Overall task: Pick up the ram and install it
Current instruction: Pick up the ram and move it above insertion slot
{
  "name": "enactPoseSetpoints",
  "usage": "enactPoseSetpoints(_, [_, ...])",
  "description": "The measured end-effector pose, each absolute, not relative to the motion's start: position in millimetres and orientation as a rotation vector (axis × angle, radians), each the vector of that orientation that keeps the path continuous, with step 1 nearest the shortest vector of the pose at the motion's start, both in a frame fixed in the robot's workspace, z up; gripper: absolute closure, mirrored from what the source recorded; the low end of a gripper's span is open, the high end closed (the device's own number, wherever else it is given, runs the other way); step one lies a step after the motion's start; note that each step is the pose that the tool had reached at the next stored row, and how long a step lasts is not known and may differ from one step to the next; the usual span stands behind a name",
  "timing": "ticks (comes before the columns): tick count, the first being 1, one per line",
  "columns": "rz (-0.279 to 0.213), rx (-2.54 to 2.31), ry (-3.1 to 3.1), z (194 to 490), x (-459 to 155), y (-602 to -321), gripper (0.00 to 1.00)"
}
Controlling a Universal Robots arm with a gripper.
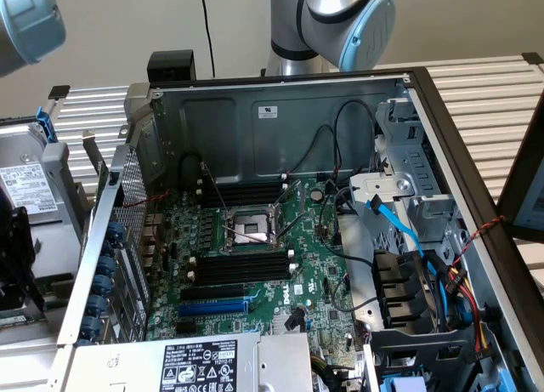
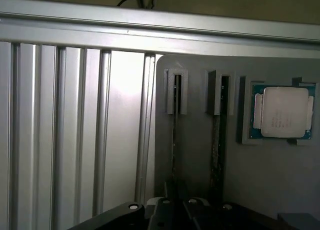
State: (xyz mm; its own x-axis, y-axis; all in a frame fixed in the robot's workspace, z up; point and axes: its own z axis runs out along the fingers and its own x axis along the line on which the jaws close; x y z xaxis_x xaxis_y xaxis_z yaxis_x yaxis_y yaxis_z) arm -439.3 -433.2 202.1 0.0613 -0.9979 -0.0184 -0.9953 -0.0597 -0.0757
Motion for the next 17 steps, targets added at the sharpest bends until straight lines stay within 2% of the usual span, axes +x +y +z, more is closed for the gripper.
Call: enactPoseSetpoints(17, [-0.058, -2.169, 2.184, 277.1, -439.3, -436.4, 0.88])
